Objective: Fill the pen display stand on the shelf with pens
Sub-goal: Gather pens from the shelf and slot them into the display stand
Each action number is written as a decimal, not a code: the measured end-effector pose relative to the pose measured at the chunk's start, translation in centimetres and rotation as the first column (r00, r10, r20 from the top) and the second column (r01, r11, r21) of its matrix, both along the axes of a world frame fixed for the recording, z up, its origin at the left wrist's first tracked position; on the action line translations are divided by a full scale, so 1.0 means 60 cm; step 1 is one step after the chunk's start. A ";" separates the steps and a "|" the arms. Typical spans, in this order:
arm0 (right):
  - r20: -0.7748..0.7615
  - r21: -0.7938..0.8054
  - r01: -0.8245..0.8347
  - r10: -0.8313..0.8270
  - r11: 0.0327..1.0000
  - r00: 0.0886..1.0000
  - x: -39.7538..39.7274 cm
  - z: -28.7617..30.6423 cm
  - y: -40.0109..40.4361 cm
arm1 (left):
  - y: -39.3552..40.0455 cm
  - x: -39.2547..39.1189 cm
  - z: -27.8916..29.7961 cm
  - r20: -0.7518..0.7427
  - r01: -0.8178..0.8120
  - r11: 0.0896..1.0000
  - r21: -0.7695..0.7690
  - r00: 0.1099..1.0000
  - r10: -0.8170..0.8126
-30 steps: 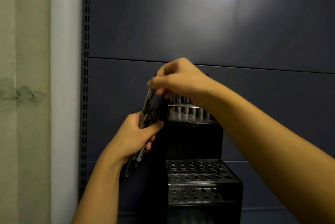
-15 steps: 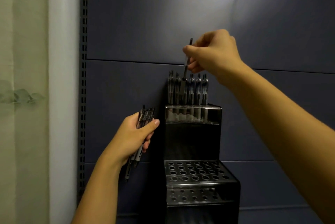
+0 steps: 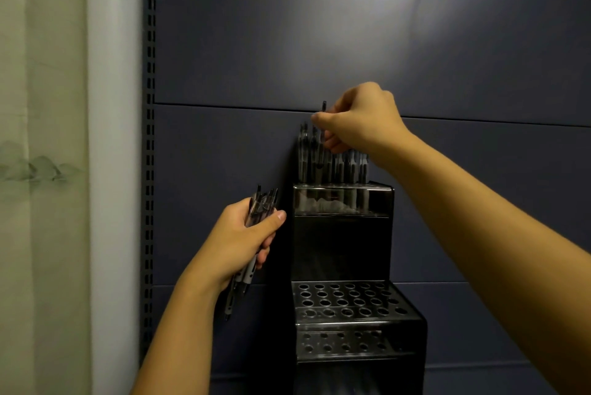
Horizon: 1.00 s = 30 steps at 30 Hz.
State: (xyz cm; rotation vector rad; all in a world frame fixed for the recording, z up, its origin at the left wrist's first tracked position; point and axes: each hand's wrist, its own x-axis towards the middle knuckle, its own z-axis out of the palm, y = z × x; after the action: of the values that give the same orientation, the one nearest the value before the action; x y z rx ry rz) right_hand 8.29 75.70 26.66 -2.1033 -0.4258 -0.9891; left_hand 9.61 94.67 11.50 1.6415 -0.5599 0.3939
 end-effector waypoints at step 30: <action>0.022 -0.556 0.014 -0.002 0.831 1.000 -0.050 -0.025 0.040 | -0.003 -0.009 0.005 0.030 0.032 0.999 -0.033 0.999 -0.031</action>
State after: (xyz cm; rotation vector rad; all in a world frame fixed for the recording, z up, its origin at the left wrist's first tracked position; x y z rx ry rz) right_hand 5.30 78.12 25.16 -2.6146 -0.7963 -0.9702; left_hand 9.05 94.48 11.80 1.5950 -0.5978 0.4025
